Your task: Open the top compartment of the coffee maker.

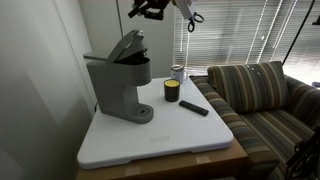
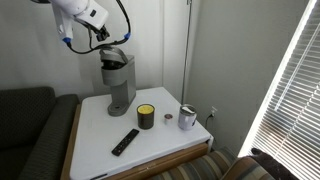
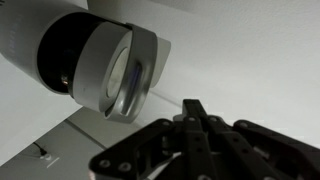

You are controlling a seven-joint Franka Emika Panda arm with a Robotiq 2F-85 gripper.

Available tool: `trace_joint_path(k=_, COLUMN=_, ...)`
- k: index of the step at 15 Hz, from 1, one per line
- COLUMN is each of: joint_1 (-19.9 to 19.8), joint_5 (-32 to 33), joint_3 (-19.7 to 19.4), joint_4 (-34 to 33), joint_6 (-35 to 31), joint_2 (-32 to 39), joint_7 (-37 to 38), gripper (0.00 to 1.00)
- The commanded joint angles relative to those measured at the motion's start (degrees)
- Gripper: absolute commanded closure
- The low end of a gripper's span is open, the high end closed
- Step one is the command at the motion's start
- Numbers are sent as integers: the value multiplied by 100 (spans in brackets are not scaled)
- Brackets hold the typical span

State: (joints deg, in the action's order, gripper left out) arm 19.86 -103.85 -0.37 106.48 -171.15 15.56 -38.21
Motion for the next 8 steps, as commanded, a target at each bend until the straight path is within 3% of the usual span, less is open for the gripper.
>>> trace_joint_path(k=1, joint_1=24, joint_5=67, joint_3=-8, joint_4=-132, joint_6=-116, joint_2=106, joint_7=24, gripper=100)
trace_joint_path(k=3, joint_1=24, joint_5=67, joint_3=-8, joint_4=-132, joint_6=-116, joint_2=106, joint_7=24, gripper=100)
trace_joint_path(k=4, joint_1=0, joint_5=0, joint_3=0, joint_4=0, joint_6=0, joint_2=0, joint_7=0, gripper=74)
trace_joint_path(k=5, joint_1=0, joint_5=0, joint_3=0, joint_4=0, joint_6=4, joint_2=0, joint_7=0, gripper=98)
trace_joint_path(k=8, joint_1=0, joint_5=0, joint_3=0, joint_4=1, joint_6=6, joint_2=0, joint_7=0, gripper=77)
